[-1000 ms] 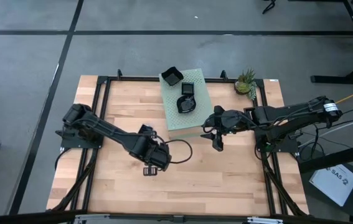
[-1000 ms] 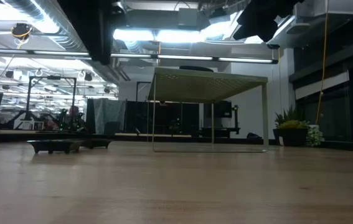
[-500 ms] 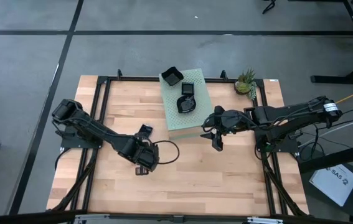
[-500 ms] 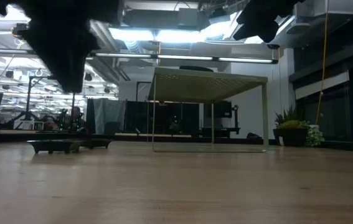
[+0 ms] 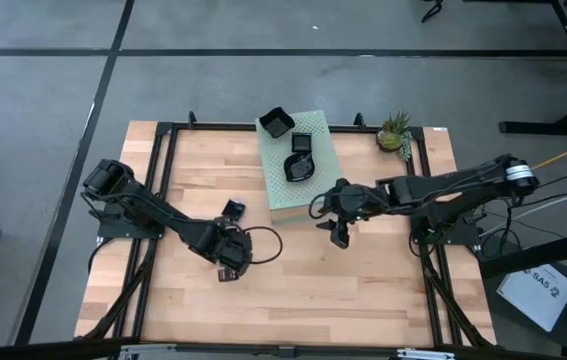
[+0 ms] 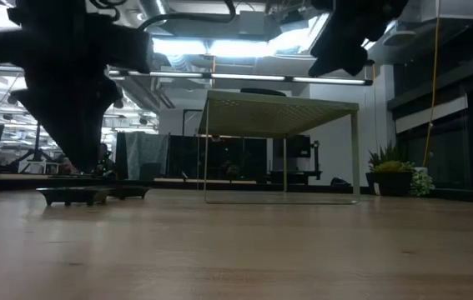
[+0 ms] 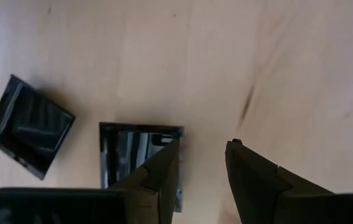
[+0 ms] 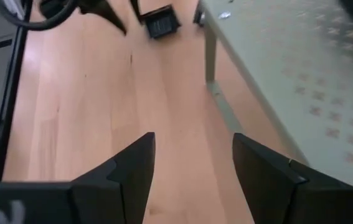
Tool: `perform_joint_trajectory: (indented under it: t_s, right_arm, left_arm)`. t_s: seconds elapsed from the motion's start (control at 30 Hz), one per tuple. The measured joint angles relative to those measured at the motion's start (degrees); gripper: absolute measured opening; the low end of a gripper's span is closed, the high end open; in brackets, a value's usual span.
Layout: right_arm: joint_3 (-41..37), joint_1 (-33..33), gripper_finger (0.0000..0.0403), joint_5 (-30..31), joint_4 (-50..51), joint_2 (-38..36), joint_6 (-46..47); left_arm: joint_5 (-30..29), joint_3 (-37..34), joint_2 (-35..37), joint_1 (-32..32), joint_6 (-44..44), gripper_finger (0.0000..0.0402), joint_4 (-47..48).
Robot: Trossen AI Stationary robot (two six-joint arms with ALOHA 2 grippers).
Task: Pick & Place Mini shaped plates
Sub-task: Stack the black square plate on top of the black square plates on the shelf
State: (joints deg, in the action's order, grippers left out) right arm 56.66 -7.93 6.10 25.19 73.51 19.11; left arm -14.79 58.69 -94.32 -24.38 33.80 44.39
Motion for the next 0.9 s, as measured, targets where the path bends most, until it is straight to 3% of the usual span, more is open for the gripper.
perform_joint_trajectory:
  t_s: [0.37, 0.9]
  right_arm:
    - [0.00, -2.11, 0.0212, -0.23, -6.55, 0.45, -3.20]
    - [0.00, -2.14, 0.0212, -0.15, -6.51, -0.14, -3.11]
  left_arm:
    - [-1.11, -4.56, -0.44, 0.11, 1.45, 0.0125, -0.47]
    - [-0.63, -7.65, -1.66, 0.17, -0.50, 0.0124, -4.80]
